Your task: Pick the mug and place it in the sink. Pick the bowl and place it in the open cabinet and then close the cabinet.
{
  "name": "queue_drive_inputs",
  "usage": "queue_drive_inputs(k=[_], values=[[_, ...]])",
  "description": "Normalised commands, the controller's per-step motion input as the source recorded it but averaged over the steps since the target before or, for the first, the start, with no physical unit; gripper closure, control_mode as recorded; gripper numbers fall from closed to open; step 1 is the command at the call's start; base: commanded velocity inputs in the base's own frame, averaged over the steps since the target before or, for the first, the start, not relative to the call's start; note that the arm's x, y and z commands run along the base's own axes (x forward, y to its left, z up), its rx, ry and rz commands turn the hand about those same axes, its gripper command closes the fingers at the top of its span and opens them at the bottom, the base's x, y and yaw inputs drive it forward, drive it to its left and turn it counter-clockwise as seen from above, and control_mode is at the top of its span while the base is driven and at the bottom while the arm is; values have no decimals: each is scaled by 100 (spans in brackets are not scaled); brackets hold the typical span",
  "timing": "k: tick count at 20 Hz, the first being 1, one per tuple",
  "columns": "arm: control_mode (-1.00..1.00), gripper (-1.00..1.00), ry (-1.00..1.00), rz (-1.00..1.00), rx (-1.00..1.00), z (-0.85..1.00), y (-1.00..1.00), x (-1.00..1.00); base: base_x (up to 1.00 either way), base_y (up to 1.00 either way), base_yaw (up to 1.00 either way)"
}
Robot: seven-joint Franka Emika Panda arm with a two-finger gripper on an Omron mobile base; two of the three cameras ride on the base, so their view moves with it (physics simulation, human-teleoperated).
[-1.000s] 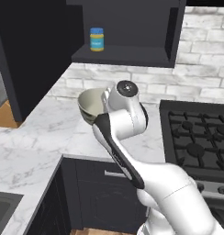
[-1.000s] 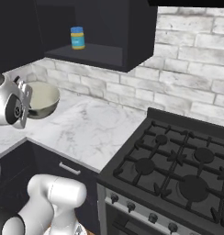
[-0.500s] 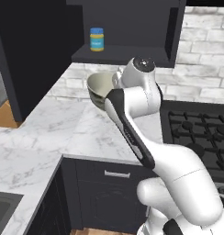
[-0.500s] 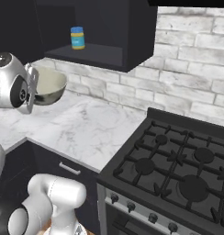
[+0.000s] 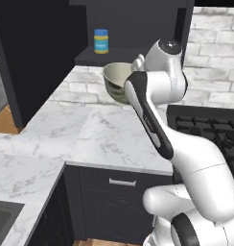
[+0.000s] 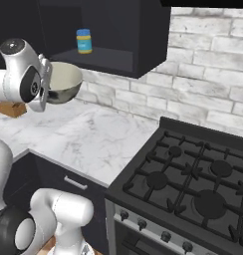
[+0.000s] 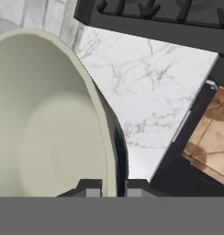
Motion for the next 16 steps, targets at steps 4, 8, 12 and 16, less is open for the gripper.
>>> queue_drive_inputs(k=[4, 8, 12, 16], values=[[-100, 100, -7, -3, 0, 19, -39, 27, 0, 0, 0], [-100, 100, -10, -2, 0, 21, -37, 41, 0, 0, 0], [-100, 100, -11, -2, -1, 26, -28, 42, 0, 0, 0], [-100, 100, -7, -4, 0, 30, -18, 44, 0, 0, 0]])
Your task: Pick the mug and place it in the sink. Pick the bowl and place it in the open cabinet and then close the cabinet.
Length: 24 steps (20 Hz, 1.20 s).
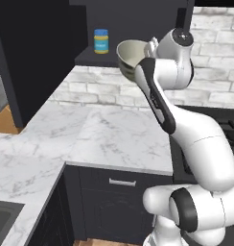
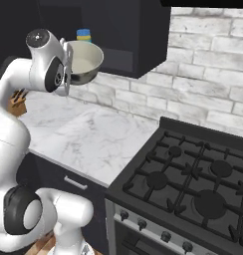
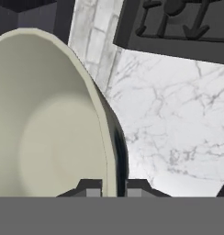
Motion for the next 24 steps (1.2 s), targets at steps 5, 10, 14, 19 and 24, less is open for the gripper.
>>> queue_drive_inputs(k=[5, 10, 14, 19, 24], values=[[-100, 100, 0, -12, 0, 36, -4, 38, 0, 0, 0], [-100, 100, 0, -16, 0, 28, -2, 41, 0, 0, 0], [-100, 100, 0, -11, 0, 15, -14, 45, 0, 0, 0], [-100, 100, 0, -5, 0, 3, -21, 53, 0, 0, 0], [-100, 100, 0, 0, 0, 0, -11, 58, 0, 0, 0]])
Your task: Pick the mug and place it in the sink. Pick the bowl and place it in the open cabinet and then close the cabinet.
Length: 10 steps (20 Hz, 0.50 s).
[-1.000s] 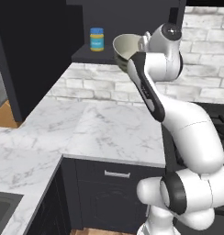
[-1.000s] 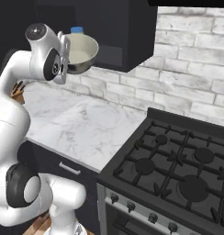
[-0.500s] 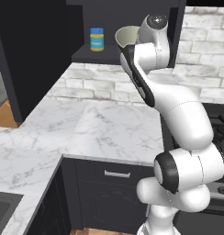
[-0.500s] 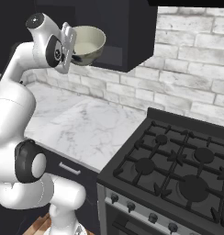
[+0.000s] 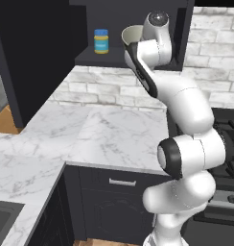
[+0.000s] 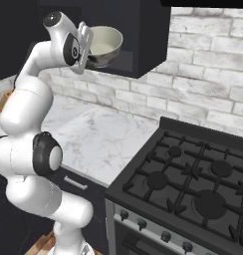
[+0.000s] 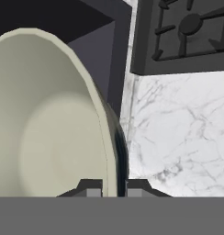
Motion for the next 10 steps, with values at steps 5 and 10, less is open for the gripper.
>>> queue_drive_inputs(k=[5, 10], values=[[-100, 100, 0, 0, 0, 0, -7, 62, 0, 0, 0], [-100, 100, 0, 0, 0, 0, -7, 58, 0, 0, 0]])
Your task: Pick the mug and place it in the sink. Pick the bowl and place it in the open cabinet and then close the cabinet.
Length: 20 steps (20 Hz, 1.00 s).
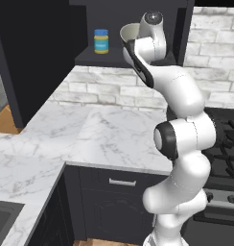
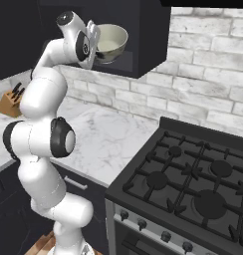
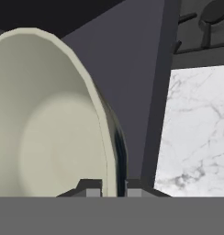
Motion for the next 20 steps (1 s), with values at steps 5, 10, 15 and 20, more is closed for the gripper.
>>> queue_drive_inputs(k=[5, 10, 15, 20], values=[[-100, 100, 0, 0, 0, 0, -6, 42, 0, 0, 0], [-100, 100, 1, 0, 0, -1, -7, 35, 0, 0, 0], [-100, 100, 0, 0, 0, -13, -3, 33, 0, 0, 0], [-100, 100, 0, 0, 0, -30, 0, 16, 0, 0, 0]])
